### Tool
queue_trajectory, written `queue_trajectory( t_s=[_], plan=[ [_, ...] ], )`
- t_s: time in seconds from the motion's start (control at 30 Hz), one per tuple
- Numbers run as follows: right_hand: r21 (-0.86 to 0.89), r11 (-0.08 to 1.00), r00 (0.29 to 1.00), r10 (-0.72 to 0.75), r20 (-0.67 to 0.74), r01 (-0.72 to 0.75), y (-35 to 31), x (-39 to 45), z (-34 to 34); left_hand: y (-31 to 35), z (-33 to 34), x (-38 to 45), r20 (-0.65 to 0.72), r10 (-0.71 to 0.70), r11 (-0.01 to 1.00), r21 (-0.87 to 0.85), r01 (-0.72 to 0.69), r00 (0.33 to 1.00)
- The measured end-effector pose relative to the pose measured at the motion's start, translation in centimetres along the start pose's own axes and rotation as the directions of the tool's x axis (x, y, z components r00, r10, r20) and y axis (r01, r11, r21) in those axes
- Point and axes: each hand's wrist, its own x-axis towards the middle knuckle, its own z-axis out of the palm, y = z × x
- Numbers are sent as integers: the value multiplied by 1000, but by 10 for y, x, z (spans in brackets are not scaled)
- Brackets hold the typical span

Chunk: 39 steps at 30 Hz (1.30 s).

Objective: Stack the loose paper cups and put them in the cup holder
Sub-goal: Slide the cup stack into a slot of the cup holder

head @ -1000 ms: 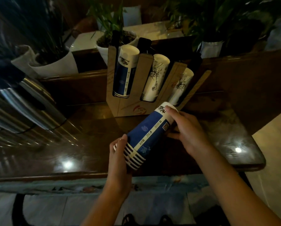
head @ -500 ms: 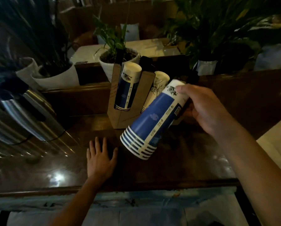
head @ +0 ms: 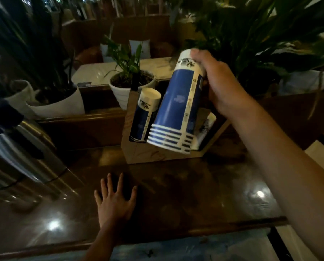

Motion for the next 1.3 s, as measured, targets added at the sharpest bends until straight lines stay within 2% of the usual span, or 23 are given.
queue_trajectory(
  t_s=[0.3,0.87,1.13,1.3],
  plan=[
    [-38,974,969,-226,-96,223,-45,60,14,8,-11,-1,49,-21,1000,21,20,999],
    [-69,932,913,-362,-186,355,-44,98,29,6,-8,0,40,-29,999,32,28,999],
    [-130,918,902,-394,-175,375,-28,99,41,7,-9,0,34,-27,999,31,26,999],
    [-162,895,892,-436,-115,416,-17,96,47,6,-9,0,34,-29,999,40,27,999]
  ],
)
